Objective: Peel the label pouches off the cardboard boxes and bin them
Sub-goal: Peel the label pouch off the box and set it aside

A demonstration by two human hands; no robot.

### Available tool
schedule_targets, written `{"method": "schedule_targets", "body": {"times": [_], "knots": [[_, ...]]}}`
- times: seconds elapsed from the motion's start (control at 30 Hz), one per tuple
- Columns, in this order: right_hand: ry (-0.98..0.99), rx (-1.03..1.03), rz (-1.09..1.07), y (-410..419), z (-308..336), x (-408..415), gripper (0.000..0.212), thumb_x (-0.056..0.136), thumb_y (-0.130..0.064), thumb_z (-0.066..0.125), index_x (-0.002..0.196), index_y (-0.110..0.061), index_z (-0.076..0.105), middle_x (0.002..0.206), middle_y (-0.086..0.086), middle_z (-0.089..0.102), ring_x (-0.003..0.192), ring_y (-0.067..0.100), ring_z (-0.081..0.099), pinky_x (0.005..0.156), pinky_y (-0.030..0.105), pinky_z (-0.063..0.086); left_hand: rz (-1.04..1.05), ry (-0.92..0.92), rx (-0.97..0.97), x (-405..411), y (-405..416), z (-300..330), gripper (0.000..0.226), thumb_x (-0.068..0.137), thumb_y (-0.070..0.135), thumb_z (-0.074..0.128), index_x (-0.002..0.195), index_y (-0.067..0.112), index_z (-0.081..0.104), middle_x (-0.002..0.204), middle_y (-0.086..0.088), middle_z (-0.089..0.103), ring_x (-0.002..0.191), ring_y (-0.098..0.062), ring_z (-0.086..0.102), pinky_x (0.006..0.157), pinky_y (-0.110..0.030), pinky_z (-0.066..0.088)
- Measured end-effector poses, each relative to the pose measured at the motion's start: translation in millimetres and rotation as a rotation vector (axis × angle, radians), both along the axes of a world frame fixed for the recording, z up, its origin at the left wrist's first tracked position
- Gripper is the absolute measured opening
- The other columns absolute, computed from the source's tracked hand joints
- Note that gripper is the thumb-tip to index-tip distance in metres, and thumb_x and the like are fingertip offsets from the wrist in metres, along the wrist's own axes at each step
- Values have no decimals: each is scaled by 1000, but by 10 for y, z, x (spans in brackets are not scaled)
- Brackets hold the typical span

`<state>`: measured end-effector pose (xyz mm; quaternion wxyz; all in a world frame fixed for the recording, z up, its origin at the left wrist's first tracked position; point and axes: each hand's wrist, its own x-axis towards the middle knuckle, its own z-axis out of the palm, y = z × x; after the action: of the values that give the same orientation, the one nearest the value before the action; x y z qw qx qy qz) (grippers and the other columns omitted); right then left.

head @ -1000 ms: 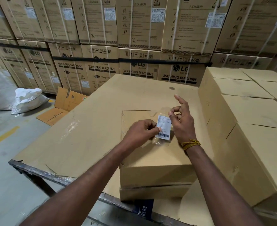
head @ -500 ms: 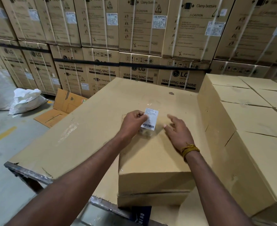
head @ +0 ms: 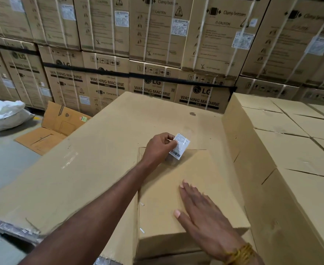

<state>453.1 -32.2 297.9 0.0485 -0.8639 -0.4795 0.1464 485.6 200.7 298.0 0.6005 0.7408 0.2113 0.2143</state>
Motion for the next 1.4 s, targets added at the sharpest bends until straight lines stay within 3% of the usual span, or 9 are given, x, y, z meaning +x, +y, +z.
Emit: {"method": "schedule_targets", "body": {"times": [0.3,0.53,0.73,0.83,0.93,1.07,1.13,1.2,1.4], "knots": [[-39,33,-144,685,-55,386,70,103,-57,15,159,-22,-7,165,-5,-16,151,9,-14,121,28,-8,23,-34,59,-21,81,-91,25,82,37,56,98,28,72,83,5,75,78,-16,72,66,-44,56],[20,-4,-150,319,-53,-136,106,56,-84,-30,149,-34,-26,151,-24,-37,143,-2,-29,113,17,-16,-18,-42,66,8,119,-107,30,78,40,53,101,33,72,84,9,73,78,-13,69,68,-39,54],[-37,28,-227,757,-47,250,72,100,-61,15,158,-26,-8,164,-10,-19,149,4,-17,120,24,-10,-35,-47,87,56,208,-151,45,82,27,57,125,36,66,76,9,59,69,-13,59,67,-45,55],[-76,36,-264,841,-70,250,68,104,-54,18,159,-23,-5,165,-6,-16,151,8,-13,119,25,-9,-39,-70,57,44,189,-153,34,90,15,56,111,34,74,80,14,69,65,-4,59,59,-28,47],[4,55,-253,645,-61,-81,68,102,-57,13,158,-26,-10,162,-13,-22,149,3,-18,118,21,-11,-58,-48,57,41,156,-165,31,92,15,55,104,31,78,99,17,75,73,-2,64,62,-32,53],[-88,13,-221,379,-79,-422,71,101,-62,7,156,-22,27,164,-11,19,145,4,30,110,20,22,-56,-47,19,69,148,-178,28,89,20,57,104,31,78,96,17,74,78,-11,69,70,-44,59],[-143,53,-167,423,-63,-277,79,89,-71,-5,158,-32,-1,163,-23,-11,149,-4,0,118,18,7,-61,-36,25,72,158,-152,28,85,24,58,103,31,78,95,19,74,77,-16,71,67,-44,60],[-8,32,-210,553,-15,-51,78,88,-70,0,155,-35,-15,158,-24,-27,145,-5,-22,120,21,-9,-63,-21,28,80,172,-136,29,85,21,59,103,31,78,97,18,74,77,-17,71,66,-40,60],[-56,39,-263,863,-73,297,67,104,-54,18,159,-23,-5,165,-7,-14,151,8,-12,119,24,-8,-43,-62,13,87,176,-132,29,87,13,60,104,27,79,110,14,74,89,-3,68,71,-28,53]]}}
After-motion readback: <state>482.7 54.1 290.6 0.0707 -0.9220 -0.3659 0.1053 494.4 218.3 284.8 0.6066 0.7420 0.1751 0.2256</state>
